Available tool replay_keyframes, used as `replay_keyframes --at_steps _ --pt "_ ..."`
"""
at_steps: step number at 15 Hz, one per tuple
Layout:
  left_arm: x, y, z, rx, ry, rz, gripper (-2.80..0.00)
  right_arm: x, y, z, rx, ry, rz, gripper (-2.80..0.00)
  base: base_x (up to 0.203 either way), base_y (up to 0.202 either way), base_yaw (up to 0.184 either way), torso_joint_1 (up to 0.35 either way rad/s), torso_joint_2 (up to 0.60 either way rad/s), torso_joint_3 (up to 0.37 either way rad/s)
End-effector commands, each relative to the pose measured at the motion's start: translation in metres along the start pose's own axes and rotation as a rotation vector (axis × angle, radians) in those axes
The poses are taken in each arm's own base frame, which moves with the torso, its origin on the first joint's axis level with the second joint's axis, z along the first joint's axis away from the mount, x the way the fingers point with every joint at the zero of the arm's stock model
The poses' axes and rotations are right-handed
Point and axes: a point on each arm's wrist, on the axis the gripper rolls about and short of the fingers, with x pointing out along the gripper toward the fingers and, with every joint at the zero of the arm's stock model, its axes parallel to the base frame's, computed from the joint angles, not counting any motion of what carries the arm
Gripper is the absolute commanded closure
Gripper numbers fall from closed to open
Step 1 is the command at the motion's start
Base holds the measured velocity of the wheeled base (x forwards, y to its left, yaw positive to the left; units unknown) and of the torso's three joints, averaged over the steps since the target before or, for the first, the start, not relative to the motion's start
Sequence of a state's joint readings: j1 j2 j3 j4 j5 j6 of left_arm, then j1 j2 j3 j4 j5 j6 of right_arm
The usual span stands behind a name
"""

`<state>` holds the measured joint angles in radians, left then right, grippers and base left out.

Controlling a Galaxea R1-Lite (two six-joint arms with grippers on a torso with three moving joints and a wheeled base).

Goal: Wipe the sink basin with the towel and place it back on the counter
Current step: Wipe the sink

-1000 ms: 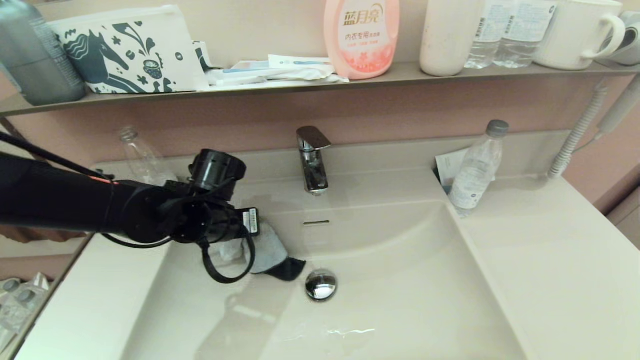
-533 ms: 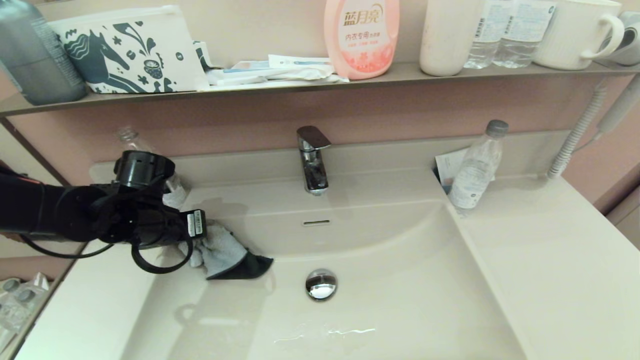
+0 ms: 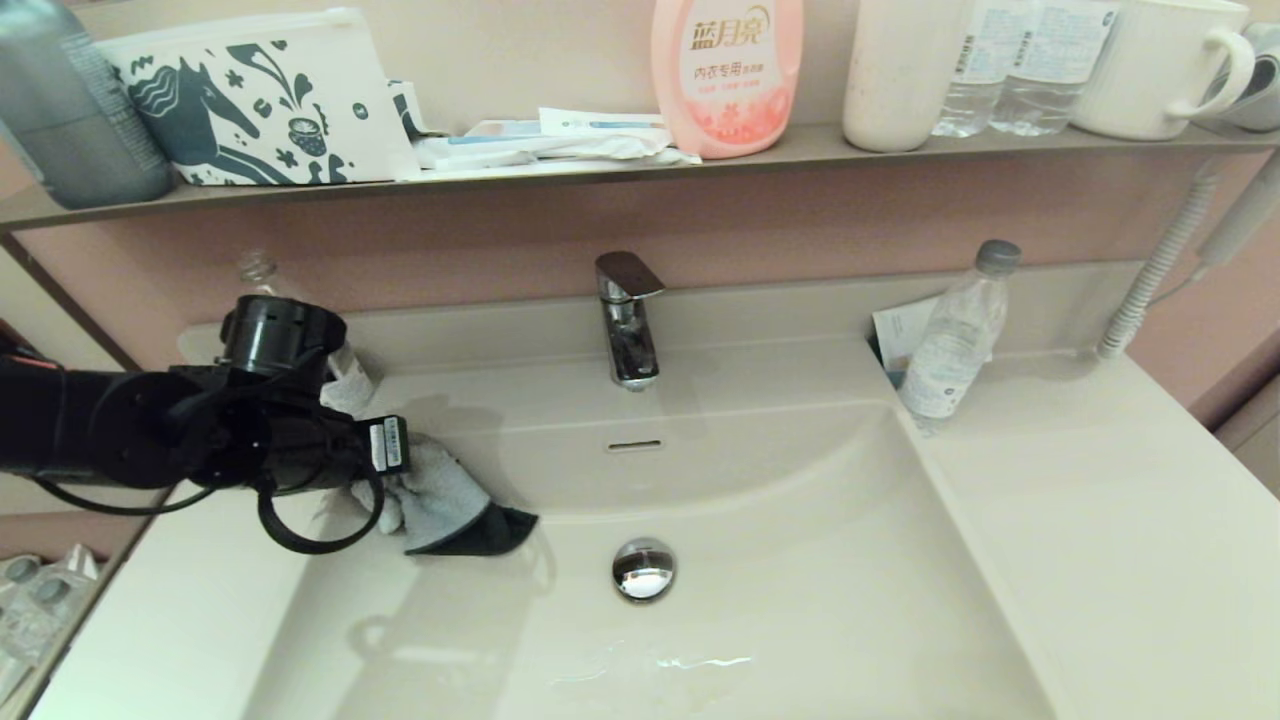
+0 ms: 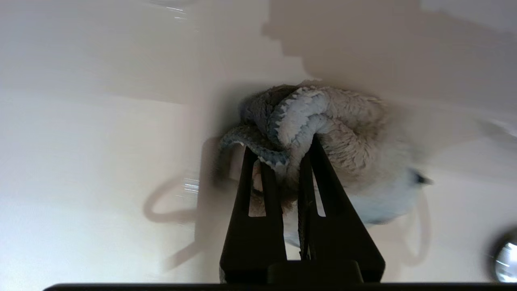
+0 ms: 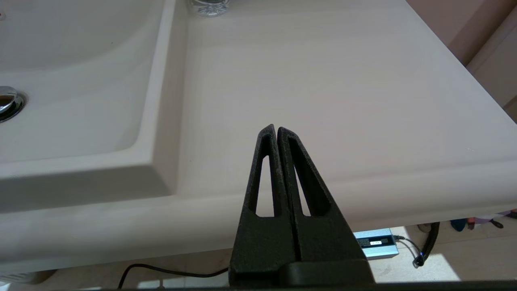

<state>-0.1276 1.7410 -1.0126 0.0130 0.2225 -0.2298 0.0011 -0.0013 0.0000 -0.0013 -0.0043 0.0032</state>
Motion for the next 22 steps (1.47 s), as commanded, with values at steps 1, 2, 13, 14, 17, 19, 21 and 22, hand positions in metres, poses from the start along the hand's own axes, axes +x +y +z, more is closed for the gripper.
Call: replay_keyframes --at_steps 1,2,13,14,17,19,21,22 --pt "-0.004 -0.03 -0.009 0.021 0.011 -0.05 0.0 0.0 0.0 0.0 0.0 0.001 0.0 0.0 0.0 0.0 0.0 0.0 0.0 0.0" --pt "-0.004 -0.045 -0.016 0.021 0.021 -0.064 0.0 0.0 0.0 0.0 0.0 0.001 0.0 0.0 0.0 0.0 0.0 0.0 0.0 0.0" --pt "-0.013 -0.148 -0.039 0.104 -0.04 -0.112 0.0 0.0 0.0 0.0 0.0 0.001 0.0 0.0 0.0 0.0 0.0 0.0 0.0 0.0" --pt "-0.015 -0.156 -0.04 0.106 -0.057 -0.11 0.0 0.0 0.0 0.0 0.0 0.001 0.0 0.0 0.0 0.0 0.0 0.0 0.0 0.0" --pt "-0.023 -0.164 -0.042 0.12 -0.054 -0.117 0.0 0.0 0.0 0.0 0.0 0.001 0.0 0.0 0.0 0.0 0.0 0.0 0.0 0.0" --pt "-0.024 -0.157 -0.038 0.105 -0.058 -0.105 0.0 0.0 0.0 0.0 0.001 0.001 0.0 0.0 0.0 0.0 0.0 0.0 0.0 0.0" --pt "-0.032 -0.142 -0.03 0.092 -0.059 -0.082 0.0 0.0 0.0 0.0 0.0 0.001 0.0 0.0 0.0 0.0 0.0 0.0 0.0 0.0" --pt "-0.04 -0.131 -0.026 0.085 -0.058 -0.071 0.0 0.0 0.0 0.0 0.0 0.001 0.0 0.0 0.0 0.0 0.0 0.0 0.0 0.0"
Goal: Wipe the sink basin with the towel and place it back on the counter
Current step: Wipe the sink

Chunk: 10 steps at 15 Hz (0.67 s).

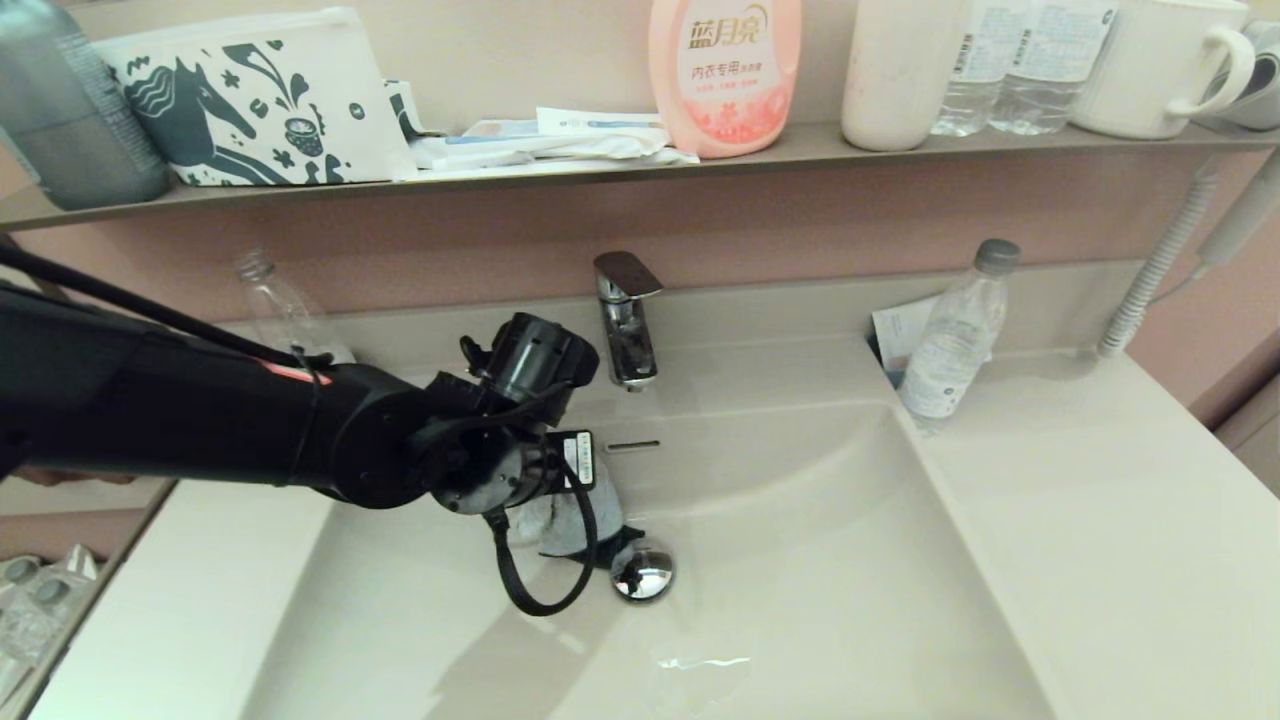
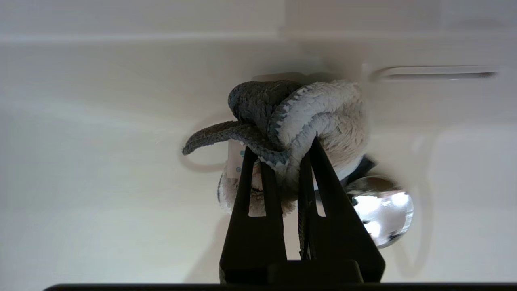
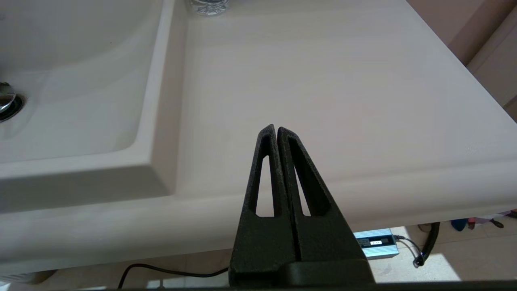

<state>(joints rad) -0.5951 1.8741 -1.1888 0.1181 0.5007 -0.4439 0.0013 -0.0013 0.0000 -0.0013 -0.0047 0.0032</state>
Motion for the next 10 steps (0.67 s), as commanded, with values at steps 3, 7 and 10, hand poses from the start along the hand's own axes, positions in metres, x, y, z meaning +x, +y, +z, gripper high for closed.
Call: replay_keyframes --at_steps 3,7,10 --pt "-0.04 0.058 0.019 -0.072 -0.01 0.062 0.0 0.0 0.0 0.0 0.0 0.001 0.0 0.0 0.0 0.0 0.0 0.0 0.0 0.0" --pt "-0.079 0.086 0.033 -0.075 -0.072 0.061 0.0 0.0 0.0 0.0 0.0 0.001 0.0 0.0 0.0 0.0 0.0 0.0 0.0 0.0" --pt "-0.096 0.086 0.062 -0.102 -0.177 0.033 0.0 0.0 0.0 0.0 0.0 0.001 0.0 0.0 0.0 0.0 0.0 0.0 0.0 0.0"
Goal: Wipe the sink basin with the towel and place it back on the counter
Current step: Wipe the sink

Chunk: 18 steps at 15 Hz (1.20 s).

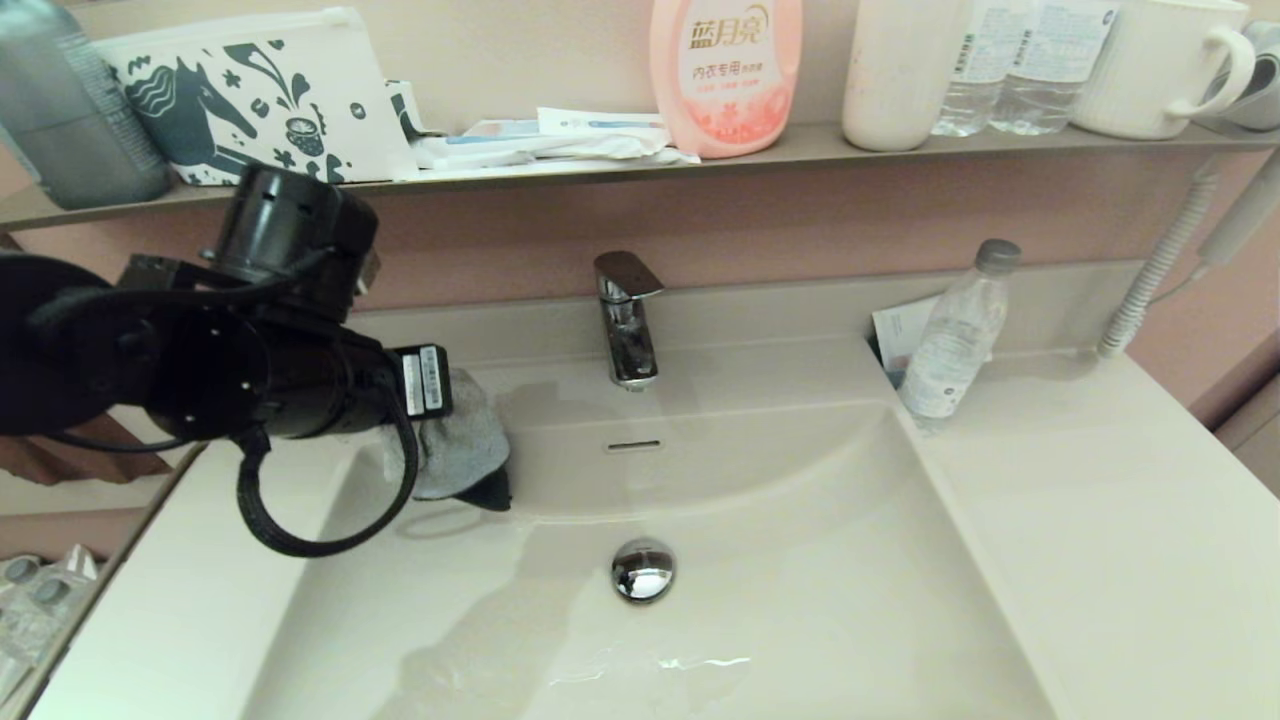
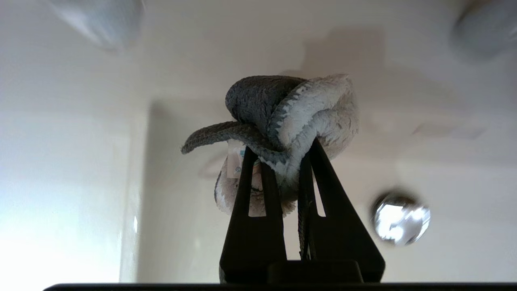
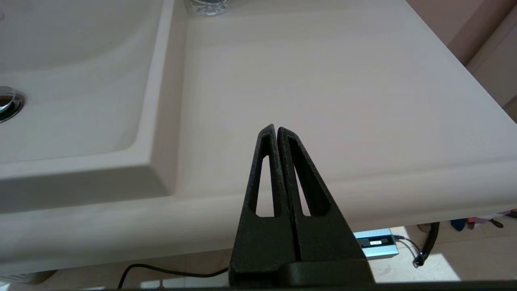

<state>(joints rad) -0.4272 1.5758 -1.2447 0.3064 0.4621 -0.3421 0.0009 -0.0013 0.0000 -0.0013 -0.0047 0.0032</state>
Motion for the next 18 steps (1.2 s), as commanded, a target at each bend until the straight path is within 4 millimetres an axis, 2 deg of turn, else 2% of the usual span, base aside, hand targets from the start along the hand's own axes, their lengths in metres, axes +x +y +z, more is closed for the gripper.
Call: replay_keyframes --at_steps 1,3,7,10,15,18 --pt "-0.008 0.002 0.019 -0.036 -0.067 -0.009 0.0 0.0 0.0 0.0 0.001 0.001 0.001 0.0 0.0 0.0 0.0 0.0 0.0 0.0" --pt "0.008 0.001 0.022 -0.039 -0.073 0.003 0.0 0.0 0.0 0.0 0.0 0.003 0.001 0.0 0.0 0.0 0.0 0.0 0.0 0.0" --pt "0.058 0.006 0.016 -0.071 -0.046 -0.029 0.0 0.0 0.0 0.0 0.0 0.001 0.001 0.0 0.0 0.0 0.0 0.0 0.0 0.0" --pt "0.093 0.011 0.014 -0.09 -0.139 -0.032 0.0 0.0 0.0 0.0 0.0 0.001 0.001 0.0 0.0 0.0 0.0 0.0 0.0 0.0" --pt "0.1 0.018 -0.017 -0.034 -0.059 -0.037 0.0 0.0 0.0 0.0 0.0 0.001 0.001 0.0 0.0 0.0 0.0 0.014 0.01 -0.001" --pt "0.094 0.022 -0.022 -0.031 -0.051 -0.03 0.0 0.0 0.0 0.0 0.0 0.001 0.001 0.0 0.0 0.0 0.0 0.019 0.01 -0.004"
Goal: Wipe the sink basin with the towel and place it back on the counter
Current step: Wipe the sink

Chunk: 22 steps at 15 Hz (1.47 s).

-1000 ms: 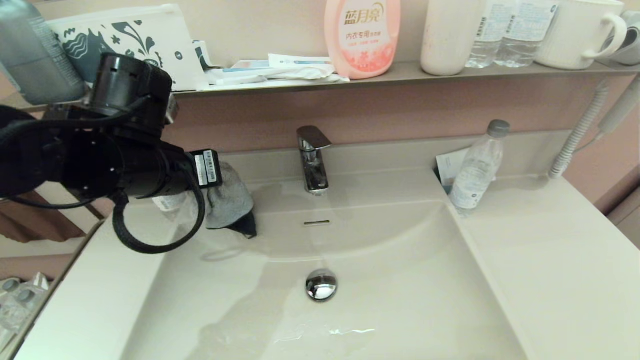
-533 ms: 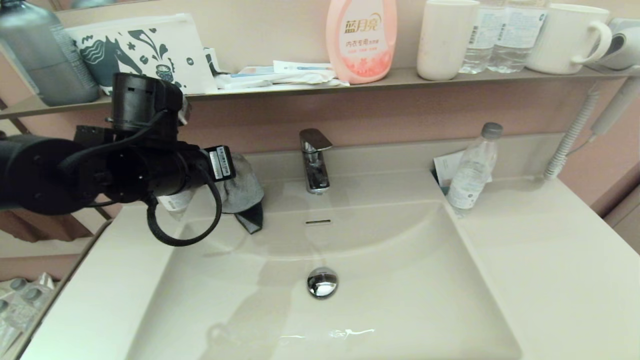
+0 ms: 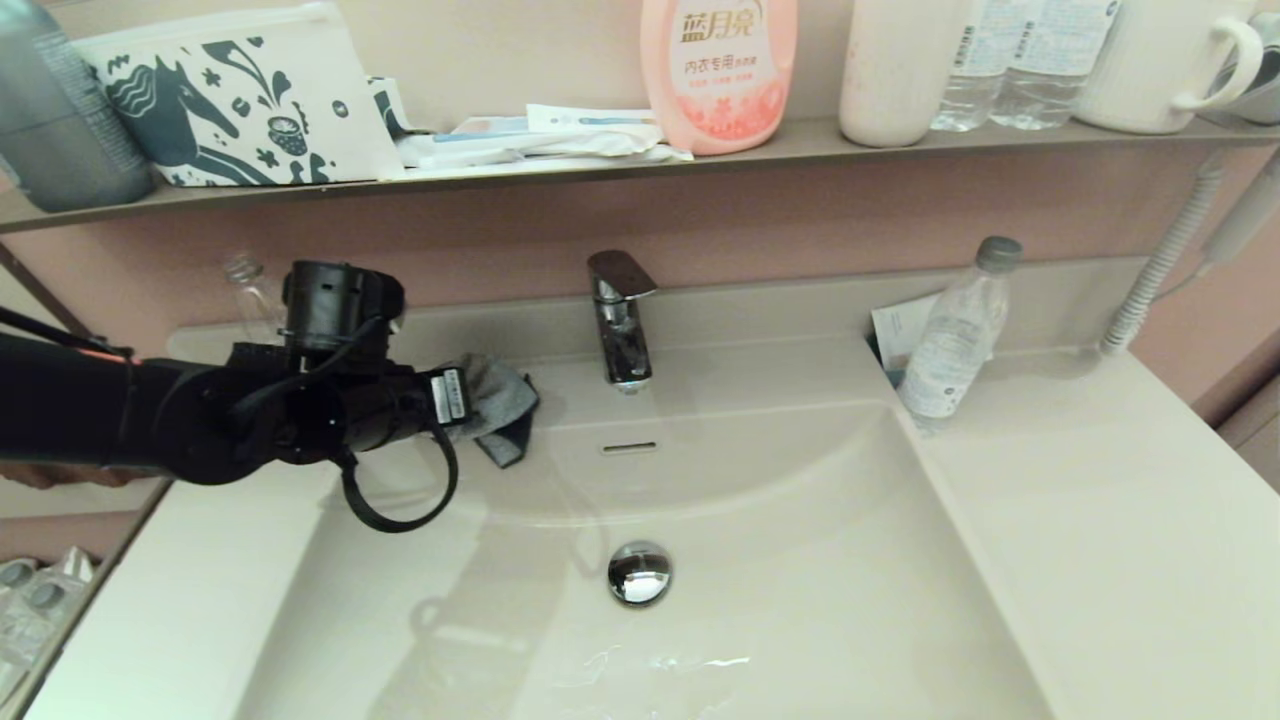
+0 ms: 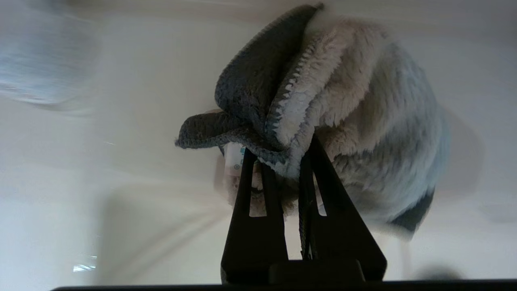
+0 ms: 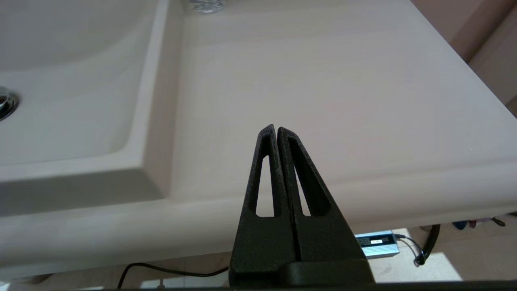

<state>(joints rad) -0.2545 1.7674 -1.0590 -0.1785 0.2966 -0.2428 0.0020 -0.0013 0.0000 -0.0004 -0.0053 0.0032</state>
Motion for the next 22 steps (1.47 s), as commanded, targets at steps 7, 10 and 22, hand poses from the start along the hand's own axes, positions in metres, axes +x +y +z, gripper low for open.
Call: replay_keyframes --at_steps 7,10,22 --pt "-0.017 0.006 -0.004 0.006 -0.004 0.025 0.0 0.0 0.0 0.0 0.0 0.0 0.0 0.0 0.0 0.0 0.0 0.0 0.0 0.0" --pt "-0.016 0.006 -0.001 0.026 -0.009 0.027 0.0 0.0 0.0 0.0 0.0 0.0 0.0 0.0 0.0 0.0 0.0 0.0 0.0 0.0" --pt "0.039 0.009 0.006 0.062 -0.076 0.06 0.0 0.0 0.0 0.0 0.001 0.0 0.0 0.0 0.0 0.0 0.0 0.0 0.0 0.0"
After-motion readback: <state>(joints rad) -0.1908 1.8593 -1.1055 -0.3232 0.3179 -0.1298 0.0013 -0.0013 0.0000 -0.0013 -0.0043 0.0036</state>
